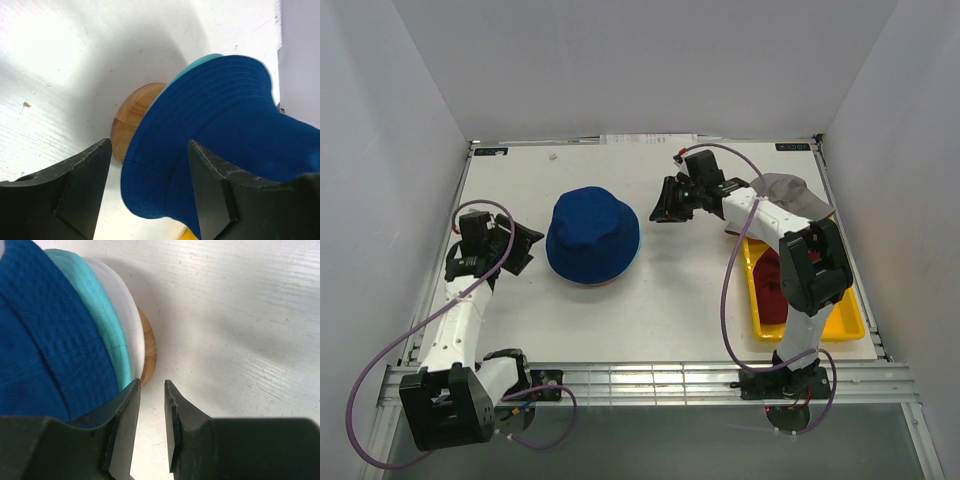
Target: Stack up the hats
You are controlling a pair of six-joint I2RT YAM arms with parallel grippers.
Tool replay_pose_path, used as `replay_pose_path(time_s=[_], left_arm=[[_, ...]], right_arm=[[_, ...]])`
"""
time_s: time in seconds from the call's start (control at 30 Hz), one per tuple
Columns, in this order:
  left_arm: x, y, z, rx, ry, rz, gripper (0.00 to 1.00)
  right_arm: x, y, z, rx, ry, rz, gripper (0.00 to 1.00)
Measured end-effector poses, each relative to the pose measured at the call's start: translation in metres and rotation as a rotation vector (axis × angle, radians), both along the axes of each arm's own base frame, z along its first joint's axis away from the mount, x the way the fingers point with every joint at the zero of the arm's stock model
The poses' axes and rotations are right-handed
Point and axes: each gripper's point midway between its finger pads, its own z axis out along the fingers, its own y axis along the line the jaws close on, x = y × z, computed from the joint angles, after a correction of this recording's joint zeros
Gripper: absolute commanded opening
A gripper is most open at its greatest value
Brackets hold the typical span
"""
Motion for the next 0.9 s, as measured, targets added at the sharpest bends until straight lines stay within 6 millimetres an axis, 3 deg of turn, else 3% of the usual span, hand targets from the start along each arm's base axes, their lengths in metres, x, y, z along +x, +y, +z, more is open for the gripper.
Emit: replay_pose_path(time_s=[0.23, 0.4, 0.5, 0.7, 0.77, 0.9], left_arm=[[0.014, 0.005, 0.045, 0.054, -0.105, -0.021, 0.8], [0.025, 0.003, 0.084, 0.083, -0.208, -0.065, 0.8], [0.036, -0.005, 0.113, 0.082, -0.28, -0.127, 0.81], [0.07, -0.018, 0.17, 0.125, -0.407, -0.246, 0.82], [0.075, -0.023, 0.183, 0.139, -0.438, -0.276, 0.82], [0.085, -0.038, 0.203, 0.157, -0.489, -0.337, 0.82]], right_arm=[[0.003, -0.013, 0.045, -0.04, -0.099, -0.024, 0.34], [0.001, -0.04, 0.084, -0.093, -0.19, -0.079, 0.37], [0.004, -0.073, 0.102, -0.136, -0.229, -0.146, 0.41], [0.018, -0.17, 0.12, -0.258, -0.256, -0.379, 0.49], [0.012, -0.196, 0.12, -0.308, -0.255, -0.451, 0.52], [-0.019, -0.231, 0.109, -0.402, -0.22, -0.538, 0.57]])
